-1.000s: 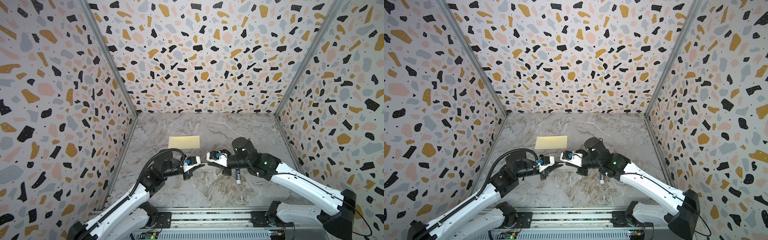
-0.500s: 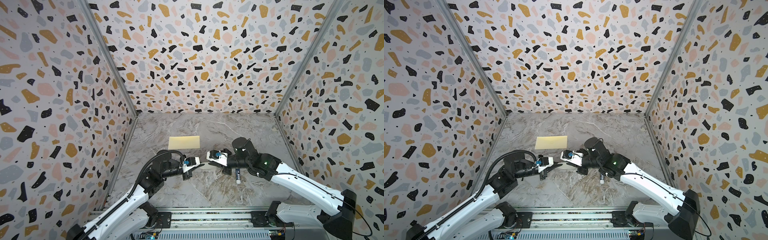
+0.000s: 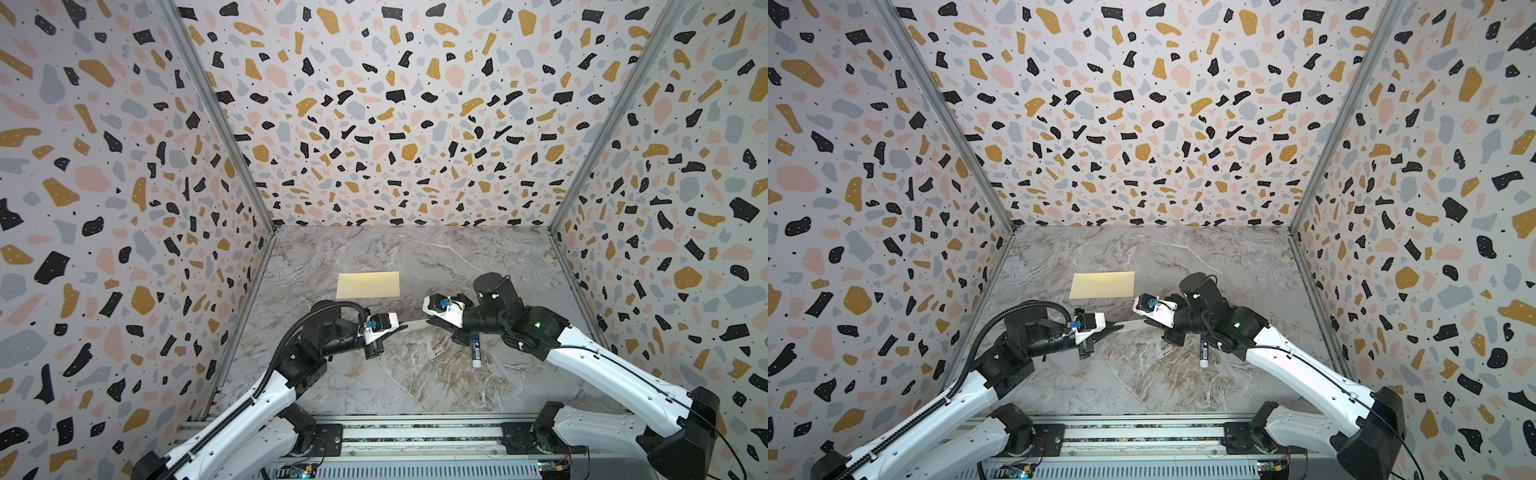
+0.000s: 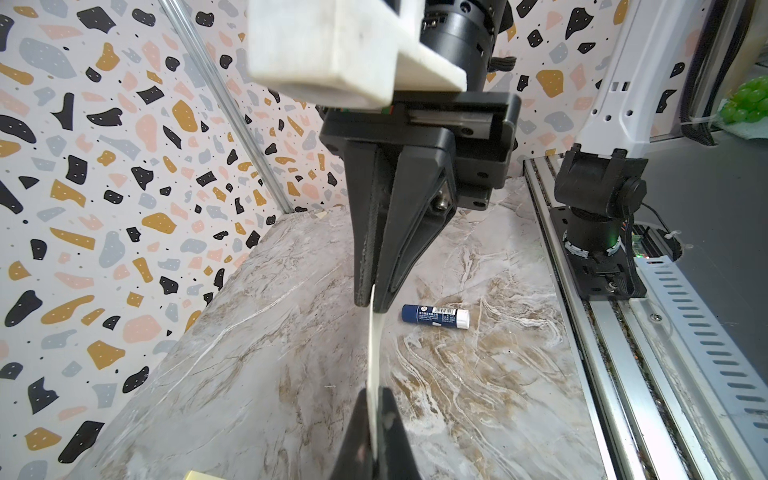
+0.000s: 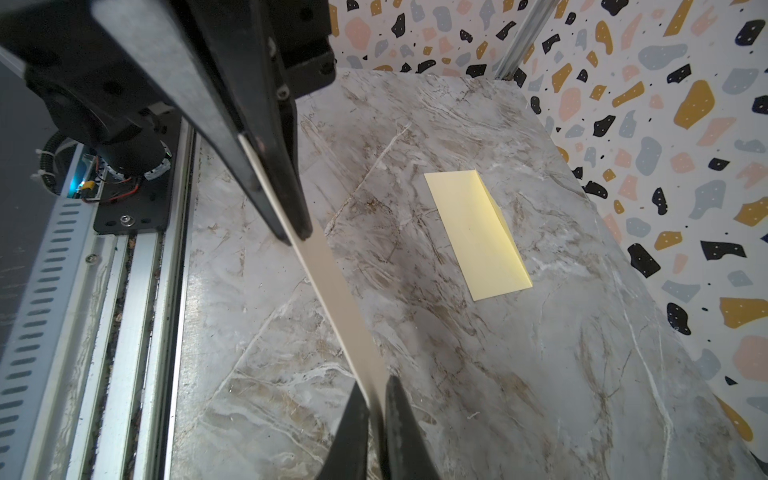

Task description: Place the letter into the envelope and seal it

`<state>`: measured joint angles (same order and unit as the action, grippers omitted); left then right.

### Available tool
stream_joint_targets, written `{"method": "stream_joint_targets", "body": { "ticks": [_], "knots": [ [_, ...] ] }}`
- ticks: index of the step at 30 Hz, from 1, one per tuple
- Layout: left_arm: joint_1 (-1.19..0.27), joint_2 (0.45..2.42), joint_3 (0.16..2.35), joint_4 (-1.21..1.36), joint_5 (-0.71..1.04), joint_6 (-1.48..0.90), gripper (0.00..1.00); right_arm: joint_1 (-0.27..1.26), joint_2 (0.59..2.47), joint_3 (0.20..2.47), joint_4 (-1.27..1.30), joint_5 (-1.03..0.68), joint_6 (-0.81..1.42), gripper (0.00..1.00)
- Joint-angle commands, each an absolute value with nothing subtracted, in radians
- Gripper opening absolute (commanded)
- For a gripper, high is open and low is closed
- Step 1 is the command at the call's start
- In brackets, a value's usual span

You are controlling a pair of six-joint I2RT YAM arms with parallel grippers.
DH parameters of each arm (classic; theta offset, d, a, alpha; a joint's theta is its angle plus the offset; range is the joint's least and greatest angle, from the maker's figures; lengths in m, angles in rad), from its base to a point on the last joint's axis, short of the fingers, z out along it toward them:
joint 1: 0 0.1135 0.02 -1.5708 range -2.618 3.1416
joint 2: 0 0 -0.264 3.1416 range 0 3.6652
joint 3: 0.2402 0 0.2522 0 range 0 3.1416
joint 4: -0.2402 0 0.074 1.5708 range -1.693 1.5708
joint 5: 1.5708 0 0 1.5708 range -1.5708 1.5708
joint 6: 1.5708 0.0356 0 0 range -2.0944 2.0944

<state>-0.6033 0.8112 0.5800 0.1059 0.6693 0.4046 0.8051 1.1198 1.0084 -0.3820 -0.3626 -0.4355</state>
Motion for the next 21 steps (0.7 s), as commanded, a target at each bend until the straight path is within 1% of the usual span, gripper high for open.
{"method": "stream_joint_targets", "body": {
  "ticks": [1, 9, 14, 17, 21],
  "knots": [
    [-0.604, 0.789, 0.567, 0.159, 0.658, 0.411, 0.00, 0.779, 1.078, 0.982, -0.407, -0.357, -0.427, 0.11],
    [-0.604, 0.774, 0.565, 0.158, 0.608, 0.414, 0.00, 0.740, 1.065, 0.932, -0.387, -0.350, -0.408, 0.11],
    [-0.604, 0.758, 0.564, 0.158, 0.528, 0.410, 0.00, 0.735, 1.064, 0.938, -0.377, -0.351, -0.400, 0.12],
    [-0.604, 0.735, 0.559, 0.176, 0.394, 0.386, 0.00, 0.735, 1.047, 0.941, -0.339, -0.348, -0.365, 0.20],
    [-0.592, 0.695, 0.553, 0.202, 0.155, 0.317, 0.00, 0.735, 1.048, 0.949, -0.278, -0.319, -0.307, 0.36]
  ]
}}
